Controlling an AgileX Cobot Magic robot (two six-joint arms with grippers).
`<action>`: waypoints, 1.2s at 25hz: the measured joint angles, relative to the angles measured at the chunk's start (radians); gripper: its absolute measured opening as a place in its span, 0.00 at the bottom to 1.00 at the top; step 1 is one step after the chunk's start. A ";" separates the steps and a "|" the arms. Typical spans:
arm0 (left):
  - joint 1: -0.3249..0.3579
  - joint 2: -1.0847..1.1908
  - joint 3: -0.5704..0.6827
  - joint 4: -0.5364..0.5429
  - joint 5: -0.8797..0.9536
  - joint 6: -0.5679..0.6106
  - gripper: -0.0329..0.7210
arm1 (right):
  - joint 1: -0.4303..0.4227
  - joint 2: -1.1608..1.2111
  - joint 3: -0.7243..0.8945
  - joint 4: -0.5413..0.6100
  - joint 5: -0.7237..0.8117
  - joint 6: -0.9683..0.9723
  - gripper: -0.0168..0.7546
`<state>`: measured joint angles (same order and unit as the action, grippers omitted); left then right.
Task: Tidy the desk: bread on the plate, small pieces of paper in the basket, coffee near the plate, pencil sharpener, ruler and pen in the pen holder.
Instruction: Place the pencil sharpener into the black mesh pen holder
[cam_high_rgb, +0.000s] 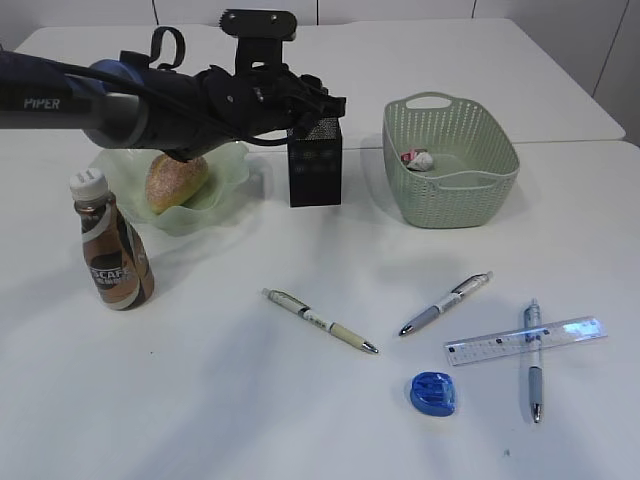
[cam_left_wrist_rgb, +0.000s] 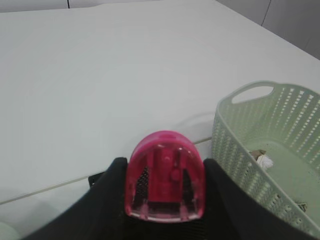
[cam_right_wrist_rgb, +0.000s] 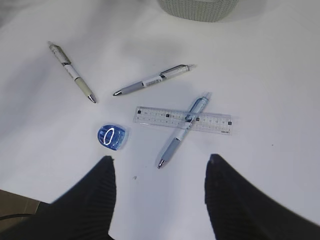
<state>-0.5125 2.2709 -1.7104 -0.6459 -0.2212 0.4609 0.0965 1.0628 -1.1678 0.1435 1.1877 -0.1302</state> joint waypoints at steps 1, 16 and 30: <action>0.000 0.000 0.000 0.000 -0.004 0.000 0.42 | 0.000 0.000 0.000 0.000 0.000 0.000 0.60; -0.006 0.041 0.000 0.000 -0.084 0.000 0.42 | 0.000 0.000 0.000 0.000 -0.002 0.000 0.60; -0.006 0.069 0.000 0.000 -0.092 -0.007 0.42 | 0.000 0.000 0.000 0.000 -0.004 0.000 0.60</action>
<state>-0.5186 2.3397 -1.7104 -0.6459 -0.3136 0.4535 0.0965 1.0628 -1.1678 0.1435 1.1838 -0.1302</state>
